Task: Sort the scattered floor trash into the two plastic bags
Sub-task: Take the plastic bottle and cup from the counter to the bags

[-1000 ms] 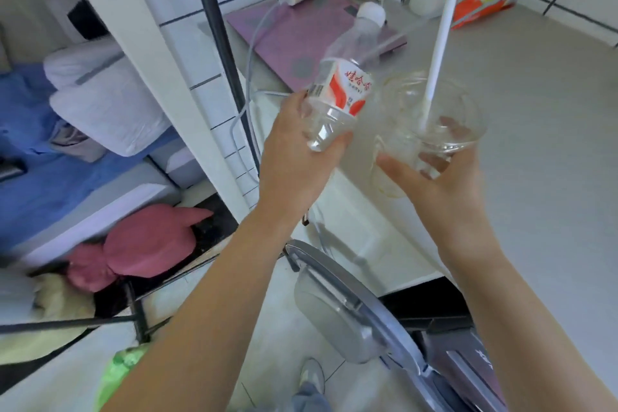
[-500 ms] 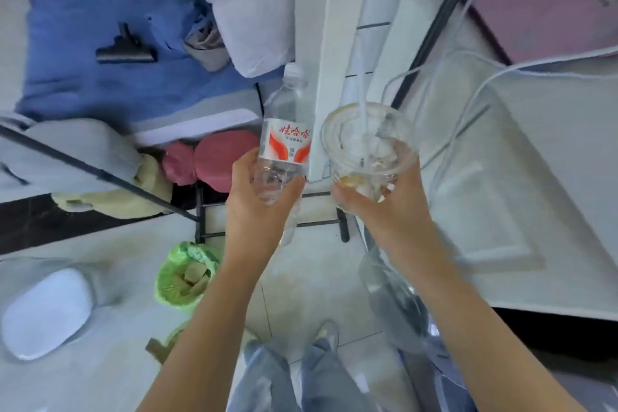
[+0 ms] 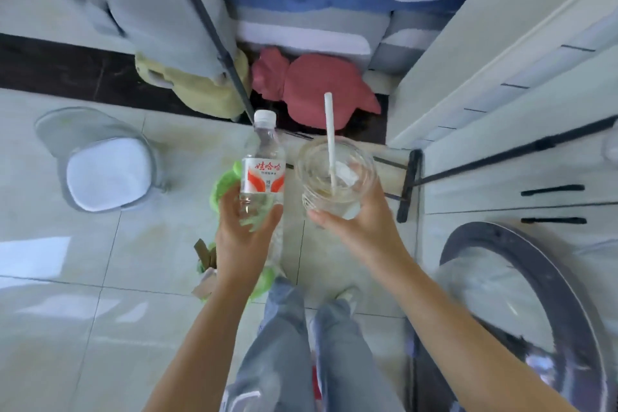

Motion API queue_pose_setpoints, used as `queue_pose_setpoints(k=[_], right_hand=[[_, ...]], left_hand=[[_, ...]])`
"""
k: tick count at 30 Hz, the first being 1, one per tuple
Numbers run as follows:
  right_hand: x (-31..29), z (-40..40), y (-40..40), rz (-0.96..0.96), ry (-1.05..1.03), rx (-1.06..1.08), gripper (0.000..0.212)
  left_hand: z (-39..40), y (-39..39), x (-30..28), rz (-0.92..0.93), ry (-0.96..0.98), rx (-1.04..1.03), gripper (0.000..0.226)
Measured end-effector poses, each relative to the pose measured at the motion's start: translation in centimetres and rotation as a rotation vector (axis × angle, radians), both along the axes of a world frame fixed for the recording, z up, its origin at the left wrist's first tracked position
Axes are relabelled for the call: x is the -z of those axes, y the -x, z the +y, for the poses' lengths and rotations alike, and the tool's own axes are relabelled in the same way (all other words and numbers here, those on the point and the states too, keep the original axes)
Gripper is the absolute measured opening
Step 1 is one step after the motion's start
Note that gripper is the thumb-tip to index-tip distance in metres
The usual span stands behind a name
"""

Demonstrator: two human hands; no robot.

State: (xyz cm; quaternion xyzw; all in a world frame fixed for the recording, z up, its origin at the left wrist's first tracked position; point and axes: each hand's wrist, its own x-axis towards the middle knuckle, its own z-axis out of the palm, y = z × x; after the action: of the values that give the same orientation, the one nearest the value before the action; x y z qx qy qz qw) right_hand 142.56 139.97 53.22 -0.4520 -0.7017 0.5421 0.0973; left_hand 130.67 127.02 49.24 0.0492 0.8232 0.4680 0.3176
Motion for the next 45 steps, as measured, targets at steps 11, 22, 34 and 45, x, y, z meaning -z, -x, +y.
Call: queue_pose_setpoints(k=[11,22,34,45], right_hand=[[17.9,-2.7,10.2,-0.187,0.151,-0.134,0.076],[40.3,0.2,17.4,-0.372,0.219,-0.304,0.069],[54.5,0.0,21.4,-0.419,0.217,-0.355,0.093],[56.0,0.5,20.6,-0.633,0.260,-0.442,0.045]], left_hand=[[-7.1,9.0,18.0,-0.297,0.096,-0.436,0.053],[-3.8,13.9,36.3,-0.336,0.205,-0.314,0.074],[0.0,16.9,50.0,-0.039,0.281,-0.364,0.079],[-1.2,15.8,52.9,-0.156,0.533,-0.068,0.054]])
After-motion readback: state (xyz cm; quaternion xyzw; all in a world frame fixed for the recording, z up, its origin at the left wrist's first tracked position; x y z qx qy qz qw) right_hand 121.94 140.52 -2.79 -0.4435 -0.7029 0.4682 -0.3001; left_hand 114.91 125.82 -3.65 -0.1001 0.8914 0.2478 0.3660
